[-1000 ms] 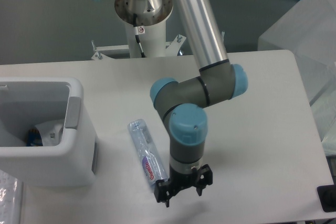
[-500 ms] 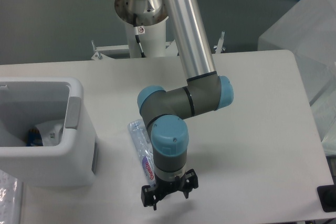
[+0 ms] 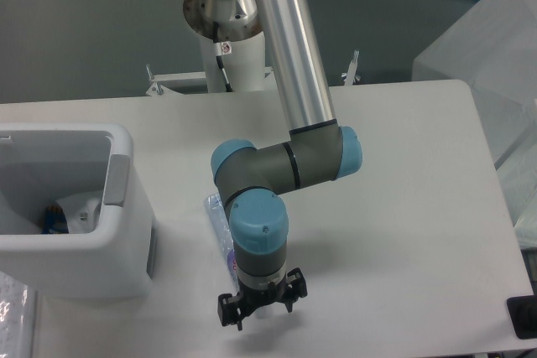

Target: Place the trash in the trash can

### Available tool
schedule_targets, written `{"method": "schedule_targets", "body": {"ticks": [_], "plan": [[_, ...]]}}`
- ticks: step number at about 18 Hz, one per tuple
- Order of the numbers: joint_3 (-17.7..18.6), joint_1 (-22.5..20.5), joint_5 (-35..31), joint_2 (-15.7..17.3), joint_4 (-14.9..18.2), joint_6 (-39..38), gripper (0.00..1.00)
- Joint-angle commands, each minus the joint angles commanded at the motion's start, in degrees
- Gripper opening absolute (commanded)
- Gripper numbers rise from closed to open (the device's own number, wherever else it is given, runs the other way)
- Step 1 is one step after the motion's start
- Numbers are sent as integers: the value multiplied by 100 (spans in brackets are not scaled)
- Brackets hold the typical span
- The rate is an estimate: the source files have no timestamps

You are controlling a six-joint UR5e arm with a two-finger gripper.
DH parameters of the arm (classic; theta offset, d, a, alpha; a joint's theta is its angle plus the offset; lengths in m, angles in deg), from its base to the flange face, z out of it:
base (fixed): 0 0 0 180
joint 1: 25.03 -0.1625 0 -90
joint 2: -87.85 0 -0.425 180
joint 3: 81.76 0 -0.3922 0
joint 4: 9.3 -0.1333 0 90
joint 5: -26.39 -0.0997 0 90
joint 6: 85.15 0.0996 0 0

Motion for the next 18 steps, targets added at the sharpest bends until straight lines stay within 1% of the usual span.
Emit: {"method": "schedule_targets", "body": {"ticks": [4, 6, 12, 17, 18], "plan": [[61, 9, -18, -18, 0, -9, 99], [79, 27, -18, -18, 0, -44, 94], [88, 27, -141, -44, -9, -44, 93], [97, 35, -203, -53, 0, -53, 85], [97, 35, -203, -53, 0, -61, 81]]}}
